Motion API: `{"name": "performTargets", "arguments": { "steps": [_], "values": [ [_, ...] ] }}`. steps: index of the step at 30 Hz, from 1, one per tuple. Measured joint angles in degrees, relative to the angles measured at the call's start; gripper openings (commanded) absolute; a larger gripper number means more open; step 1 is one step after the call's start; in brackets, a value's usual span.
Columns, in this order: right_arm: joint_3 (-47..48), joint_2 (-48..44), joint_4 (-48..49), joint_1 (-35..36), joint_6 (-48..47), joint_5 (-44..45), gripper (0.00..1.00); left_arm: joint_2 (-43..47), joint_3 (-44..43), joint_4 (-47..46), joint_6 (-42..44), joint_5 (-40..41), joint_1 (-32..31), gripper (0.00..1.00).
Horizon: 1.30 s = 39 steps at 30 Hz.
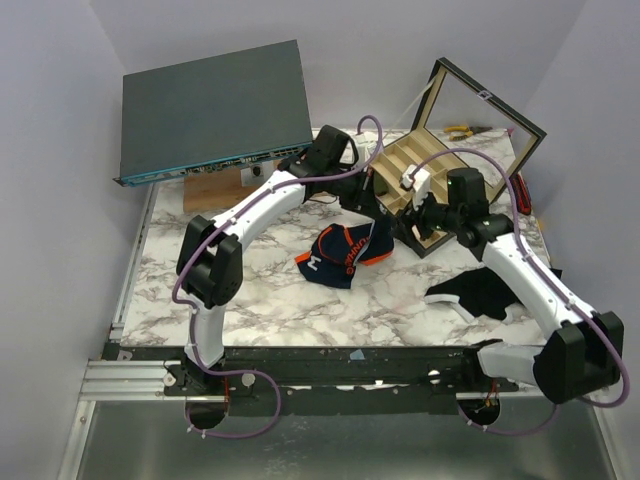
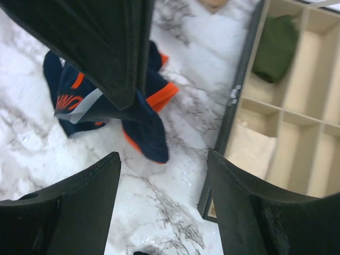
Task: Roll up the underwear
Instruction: Flatten out the underwear at the center of the board.
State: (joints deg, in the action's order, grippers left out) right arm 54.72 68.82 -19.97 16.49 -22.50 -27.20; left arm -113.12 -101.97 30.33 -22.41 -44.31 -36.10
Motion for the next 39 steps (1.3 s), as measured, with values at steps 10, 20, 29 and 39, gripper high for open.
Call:
{"name": "performTargets", "arguments": {
  "steps": [10, 20, 29, 39],
  "values": [
    [3.3, 7.0, -8.0, 0.0, -10.6, -10.4, 0.70, 0.2, 0.7, 1.1, 5.9, -3.9, 0.1, 0.00],
    [4.0, 7.0, -8.5, 0.0, -14.0, -13.9, 0.67, 0.2, 0.6, 5.0, 11.9, -7.0, 0.1, 0.00],
    [6.0, 9.5, -9.8, 0.0, -14.7, -19.7, 0.51, 0.2, -0.9, 8.0, 14.9, -8.7, -0.5, 0.00],
    [6.9, 11.2, -11.5, 0.0, -15.1, -22.2, 0.22, 0.2, -1.2, 8.9, 15.8, -9.4, -0.8, 0.00]
  ]
}}
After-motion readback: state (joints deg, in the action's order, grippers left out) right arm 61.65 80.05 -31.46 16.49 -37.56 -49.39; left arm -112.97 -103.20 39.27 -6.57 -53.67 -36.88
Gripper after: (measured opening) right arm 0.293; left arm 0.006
